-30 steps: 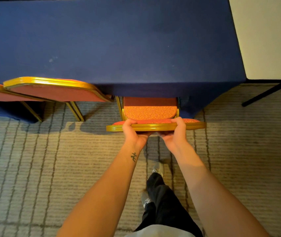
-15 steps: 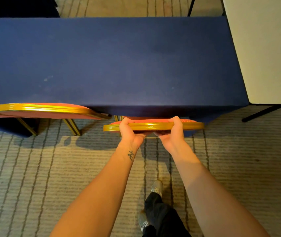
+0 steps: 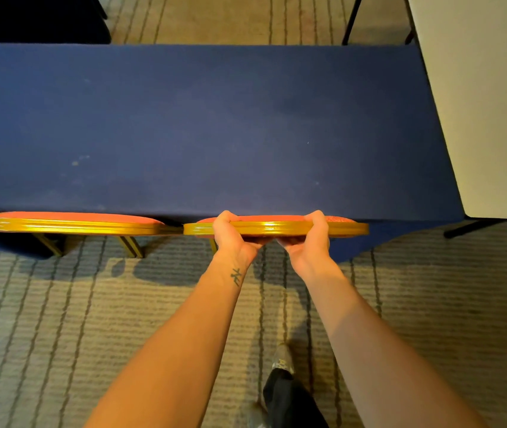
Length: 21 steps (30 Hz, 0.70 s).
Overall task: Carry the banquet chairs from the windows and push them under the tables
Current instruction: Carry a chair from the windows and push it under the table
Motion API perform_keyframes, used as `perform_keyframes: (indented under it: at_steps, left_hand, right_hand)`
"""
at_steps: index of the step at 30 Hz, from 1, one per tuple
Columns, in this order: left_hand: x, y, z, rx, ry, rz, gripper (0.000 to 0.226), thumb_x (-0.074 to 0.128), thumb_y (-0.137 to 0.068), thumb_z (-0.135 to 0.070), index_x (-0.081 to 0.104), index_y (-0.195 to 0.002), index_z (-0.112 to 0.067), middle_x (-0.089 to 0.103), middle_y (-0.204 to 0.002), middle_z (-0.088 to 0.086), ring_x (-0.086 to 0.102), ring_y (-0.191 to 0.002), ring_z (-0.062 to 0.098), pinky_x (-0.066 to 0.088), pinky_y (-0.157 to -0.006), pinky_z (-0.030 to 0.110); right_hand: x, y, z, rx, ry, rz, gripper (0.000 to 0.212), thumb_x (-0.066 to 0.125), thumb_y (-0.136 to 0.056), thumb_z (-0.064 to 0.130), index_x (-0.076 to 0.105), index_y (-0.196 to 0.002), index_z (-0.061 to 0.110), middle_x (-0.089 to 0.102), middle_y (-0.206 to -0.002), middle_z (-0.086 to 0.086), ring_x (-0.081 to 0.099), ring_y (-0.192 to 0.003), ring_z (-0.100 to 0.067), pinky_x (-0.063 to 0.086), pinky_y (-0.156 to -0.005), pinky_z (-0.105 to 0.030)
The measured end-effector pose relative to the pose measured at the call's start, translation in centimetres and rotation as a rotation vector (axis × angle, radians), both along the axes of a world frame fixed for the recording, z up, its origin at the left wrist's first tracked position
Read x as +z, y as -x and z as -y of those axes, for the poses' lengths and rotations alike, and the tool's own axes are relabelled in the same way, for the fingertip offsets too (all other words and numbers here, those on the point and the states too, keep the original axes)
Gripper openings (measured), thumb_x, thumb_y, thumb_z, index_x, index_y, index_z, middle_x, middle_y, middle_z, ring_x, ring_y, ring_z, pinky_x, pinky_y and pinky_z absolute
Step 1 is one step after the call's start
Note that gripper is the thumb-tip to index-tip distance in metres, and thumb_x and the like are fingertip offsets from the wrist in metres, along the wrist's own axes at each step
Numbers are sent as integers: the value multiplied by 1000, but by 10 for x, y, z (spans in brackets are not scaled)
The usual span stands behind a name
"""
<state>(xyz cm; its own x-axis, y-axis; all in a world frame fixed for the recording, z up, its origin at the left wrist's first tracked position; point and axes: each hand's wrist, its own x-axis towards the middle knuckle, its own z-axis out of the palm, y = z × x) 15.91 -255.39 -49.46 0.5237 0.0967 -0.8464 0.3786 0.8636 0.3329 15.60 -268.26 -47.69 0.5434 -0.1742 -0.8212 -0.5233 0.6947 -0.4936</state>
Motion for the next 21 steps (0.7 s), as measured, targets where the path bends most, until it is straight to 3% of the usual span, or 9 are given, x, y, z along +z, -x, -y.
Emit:
perform_keyframes:
  at_steps: [3,7,10,14,16,18,21]
  left_hand:
    - [0,1,2,15,6,-23,52,54,-71,-19,63,-120,-6,67,-127,23,64,-116,47,48,-94,71]
    - [9,6,0,-38,-16,22,38,52,-78,-21,64,-111,-8,68,-112,19,65,-117,43,50,-97,65]
    - [10,18,-7,-226,-144,2,32,56,-83,-36,64,-107,-16,67,-107,10,67,-101,32,50,-103,54]
    - [19,36,-21,-454,-204,-15,54,53,-91,-70,68,-107,-20,70,-98,2,65,-95,20,45,-99,48]
    - [27,49,-21,-438,-188,21,57,49,-94,-71,65,-118,-21,69,-103,1,64,-111,20,45,-101,42]
    - [37,63,-18,-369,-163,57,60,47,-99,-63,56,-137,-18,67,-123,5,58,-130,27,46,-100,40]
    - [58,91,-23,-260,-147,90,59,47,-103,-55,47,-146,-14,61,-143,11,58,-132,28,47,-102,42]
  right_hand:
    - [-1,0,-1,-8,8,-2,39,60,-94,31,57,-129,15,67,-123,-15,66,-110,-32,57,-94,-53]
    - [4,0,-3,5,-3,-21,25,59,-97,36,55,-118,23,64,-119,-12,65,-108,-30,57,-95,-52]
    - [8,6,2,69,13,-23,18,56,-99,38,54,-110,24,64,-118,-13,65,-107,-30,56,-97,-53]
    - [14,14,13,226,1,-28,54,61,-94,51,48,-138,21,64,-127,-14,66,-112,-32,53,-100,-54]
    - [18,22,16,272,4,-15,68,64,-90,63,47,-142,24,66,-126,-12,68,-110,-31,56,-95,-49]
    - [26,31,15,327,46,0,73,59,-89,70,48,-143,23,69,-123,-10,71,-107,-27,57,-88,-40]
    - [43,60,-3,434,89,31,76,51,-92,72,47,-144,17,69,-124,-11,71,-105,-22,56,-83,-33]
